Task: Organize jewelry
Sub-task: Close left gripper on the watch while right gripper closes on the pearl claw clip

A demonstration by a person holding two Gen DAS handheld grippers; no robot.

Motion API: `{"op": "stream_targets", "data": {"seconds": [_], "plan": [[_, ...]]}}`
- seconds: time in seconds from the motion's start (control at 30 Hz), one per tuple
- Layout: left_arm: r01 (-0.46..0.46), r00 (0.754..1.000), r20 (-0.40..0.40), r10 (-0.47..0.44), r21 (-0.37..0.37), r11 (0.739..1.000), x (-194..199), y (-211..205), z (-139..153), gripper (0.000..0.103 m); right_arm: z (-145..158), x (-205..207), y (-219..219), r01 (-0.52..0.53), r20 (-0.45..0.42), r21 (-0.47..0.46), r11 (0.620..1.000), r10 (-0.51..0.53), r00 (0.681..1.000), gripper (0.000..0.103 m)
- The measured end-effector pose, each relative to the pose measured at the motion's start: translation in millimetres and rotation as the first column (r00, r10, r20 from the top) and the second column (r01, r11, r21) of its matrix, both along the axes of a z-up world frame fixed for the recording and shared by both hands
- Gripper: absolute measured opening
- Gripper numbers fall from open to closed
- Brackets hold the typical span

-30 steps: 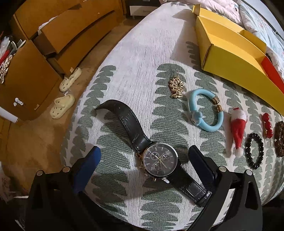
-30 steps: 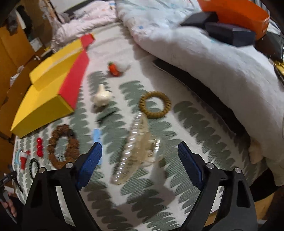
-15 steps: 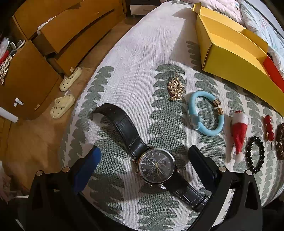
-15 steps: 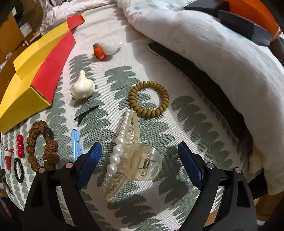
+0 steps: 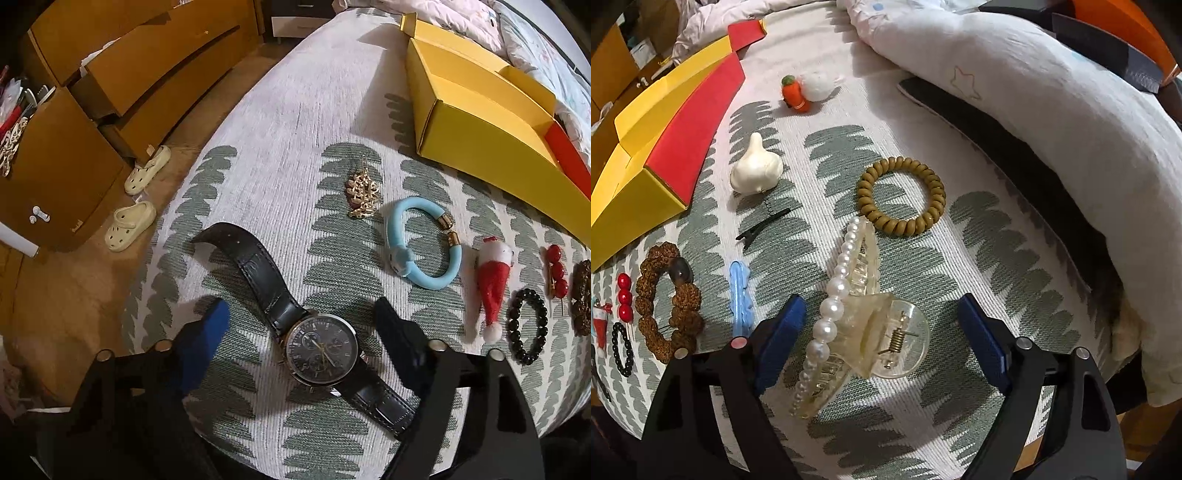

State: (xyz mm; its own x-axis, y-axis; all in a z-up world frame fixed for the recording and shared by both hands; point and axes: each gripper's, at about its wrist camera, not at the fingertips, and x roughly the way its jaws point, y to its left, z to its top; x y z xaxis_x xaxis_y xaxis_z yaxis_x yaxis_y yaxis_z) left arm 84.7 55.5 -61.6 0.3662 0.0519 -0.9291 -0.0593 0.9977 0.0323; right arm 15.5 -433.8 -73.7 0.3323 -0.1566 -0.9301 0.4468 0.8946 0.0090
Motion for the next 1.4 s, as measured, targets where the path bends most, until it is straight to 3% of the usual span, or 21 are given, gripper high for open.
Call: {"op": "stream_targets", "data": {"seconds": [0.07, 0.27, 0.47, 0.57, 1.0, 1.23, 1.33, 1.4], "plan": [[-0.003, 1.000, 0.004, 0.003, -0.007, 1.000, 0, 2, 1, 0.072, 0, 1, 0, -0.006, 0.000, 0.001, 1.000, 0.006, 1.000, 0.077], [0.013, 1.000, 0.012, -0.012, -0.053, 0.999, -3, 5, 2, 0.046, 1, -1, 3, -0.016, 0.013, 0.024, 1.000, 0.015, 1.000, 0.067], [0.007, 1.000, -0.003, -0.007, -0.123, 0.992, 2, 10, 1, 0.036, 1, -3, 1, -0.008, 0.023, 0.043, 0.999, 0.007, 1.000, 0.066], [-0.002, 1.000, 0.000, 0.002, -0.143, 0.990, 6, 16, 1, 0.019, 2, -5, -1, -0.005, 0.028, 0.053, 0.999, 0.003, 1.000, 0.064], [-0.015, 1.000, -0.011, 0.013, -0.181, 0.983, 17, 14, 2, 0.017, 6, -11, -5, 0.008, 0.044, 0.081, 0.997, -0.012, 0.999, 0.056], [-0.011, 0.999, 0.028, 0.017, -0.210, 0.978, 10, 15, 11, 0.017, 6, -13, -8, 0.018, 0.056, 0.096, 0.995, -0.023, 0.998, 0.055], [-0.012, 0.998, 0.050, 0.023, -0.212, 0.977, 8, 16, 17, 0.005, 7, -16, -9, 0.026, 0.060, 0.103, 0.994, -0.032, 0.998, 0.055], [-0.015, 0.998, 0.061, 0.029, -0.219, 0.976, 7, 17, 20, 0.003, 8, -18, -9, 0.030, 0.061, 0.103, 0.994, -0.036, 0.997, 0.055]]}}
